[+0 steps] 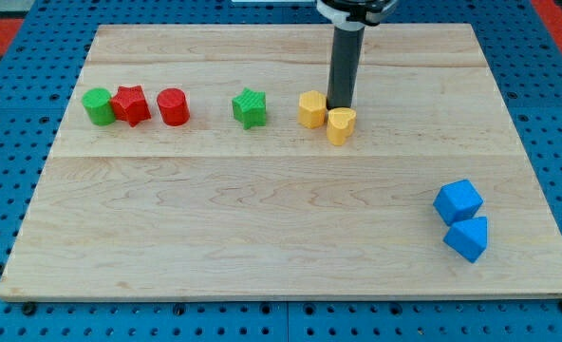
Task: Separate yellow heart from yellow hexagon
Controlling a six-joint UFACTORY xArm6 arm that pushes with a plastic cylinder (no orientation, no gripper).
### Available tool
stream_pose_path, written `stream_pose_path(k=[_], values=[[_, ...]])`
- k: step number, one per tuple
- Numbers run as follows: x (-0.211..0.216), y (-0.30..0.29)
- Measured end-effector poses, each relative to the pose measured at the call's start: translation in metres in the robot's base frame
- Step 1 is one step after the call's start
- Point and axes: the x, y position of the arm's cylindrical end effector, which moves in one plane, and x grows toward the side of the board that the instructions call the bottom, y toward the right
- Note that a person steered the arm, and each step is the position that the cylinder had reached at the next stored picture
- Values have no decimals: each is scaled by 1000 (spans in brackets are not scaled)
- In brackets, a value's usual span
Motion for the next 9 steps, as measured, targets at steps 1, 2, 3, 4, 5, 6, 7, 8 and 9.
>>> stream_pose_path(k=[1, 2, 3, 4, 5, 6, 7, 8, 9], values=[[21, -20], [54, 31], [84, 72], [91, 65], [91, 69], [90, 74], [90, 90], [90, 102], [89, 101]])
